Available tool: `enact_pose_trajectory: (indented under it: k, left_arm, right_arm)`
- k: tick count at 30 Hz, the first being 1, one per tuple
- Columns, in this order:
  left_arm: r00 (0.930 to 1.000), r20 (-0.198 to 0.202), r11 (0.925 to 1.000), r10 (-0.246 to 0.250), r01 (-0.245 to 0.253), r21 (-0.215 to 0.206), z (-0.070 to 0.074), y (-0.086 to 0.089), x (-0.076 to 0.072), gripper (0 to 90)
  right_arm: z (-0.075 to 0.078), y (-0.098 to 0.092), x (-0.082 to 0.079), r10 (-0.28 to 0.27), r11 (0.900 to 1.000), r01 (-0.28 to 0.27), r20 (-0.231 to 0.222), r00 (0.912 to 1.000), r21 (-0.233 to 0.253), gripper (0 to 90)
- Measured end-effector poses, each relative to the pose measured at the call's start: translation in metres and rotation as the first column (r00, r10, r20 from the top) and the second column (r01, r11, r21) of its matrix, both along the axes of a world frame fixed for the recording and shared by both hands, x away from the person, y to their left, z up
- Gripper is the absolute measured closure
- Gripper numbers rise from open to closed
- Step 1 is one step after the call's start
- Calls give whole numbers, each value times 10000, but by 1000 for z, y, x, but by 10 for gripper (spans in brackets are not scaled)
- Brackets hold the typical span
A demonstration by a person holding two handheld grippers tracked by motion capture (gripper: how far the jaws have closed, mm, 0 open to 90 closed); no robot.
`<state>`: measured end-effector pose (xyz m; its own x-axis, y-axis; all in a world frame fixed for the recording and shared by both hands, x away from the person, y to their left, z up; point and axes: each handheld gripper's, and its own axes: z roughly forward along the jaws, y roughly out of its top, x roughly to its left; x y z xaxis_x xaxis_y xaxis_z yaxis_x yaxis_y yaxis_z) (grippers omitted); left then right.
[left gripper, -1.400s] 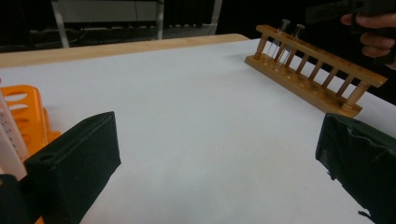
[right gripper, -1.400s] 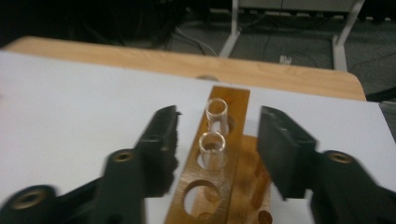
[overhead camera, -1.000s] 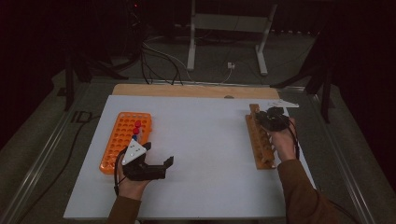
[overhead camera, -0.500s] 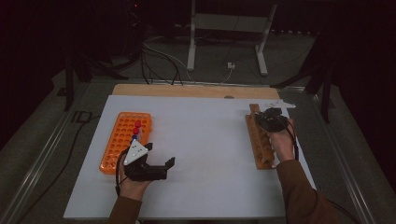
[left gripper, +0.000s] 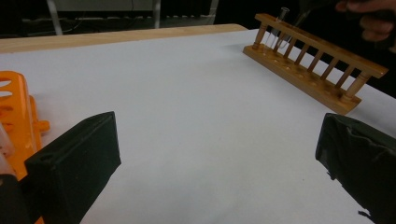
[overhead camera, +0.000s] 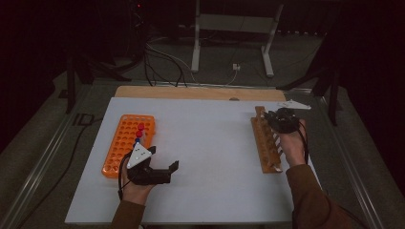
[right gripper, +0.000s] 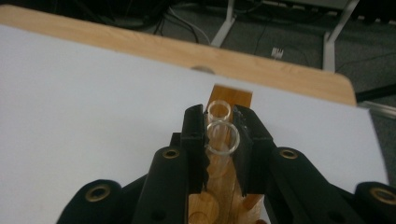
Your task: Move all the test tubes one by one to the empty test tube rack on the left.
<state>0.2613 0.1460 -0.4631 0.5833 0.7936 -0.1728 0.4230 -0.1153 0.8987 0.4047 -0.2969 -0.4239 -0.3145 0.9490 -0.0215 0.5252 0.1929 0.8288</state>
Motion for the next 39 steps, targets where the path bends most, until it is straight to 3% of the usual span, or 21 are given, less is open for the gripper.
enact_pose_trajectory:
  k: [9, 15, 23, 32, 39]
  left_arm:
    - [10000, 0, 10000, 28, -28, -69, -1, 1, 0, 6]
    - [10000, -8, 9998, 25, -26, -193, -1, 1, 1, 6]
    - [10000, -59, 9997, 54, -56, -226, -3, 2, 2, 6]
    - [10000, -86, 9998, -7, 5, -178, -4, -2, 3, 6]
    - [9998, -76, 9994, -166, 164, -305, -3, -6, 3, 6]
  right_arm:
    - [33, 1, -14, 327, 9994, -318, 851, 9958, -119, 763]
    - [43, 6, -23, 874, 9960, -886, 976, 9914, 87, 762]
    - [35, 26, -36, 1725, 9850, -1726, 815, 9816, -53, 761]
    - [16, 47, -53, 2545, 9658, -2571, 668, 9648, 339, 761]
    - [-1, 54, -64, 2778, 9578, -2805, 490, 9594, 619, 761]
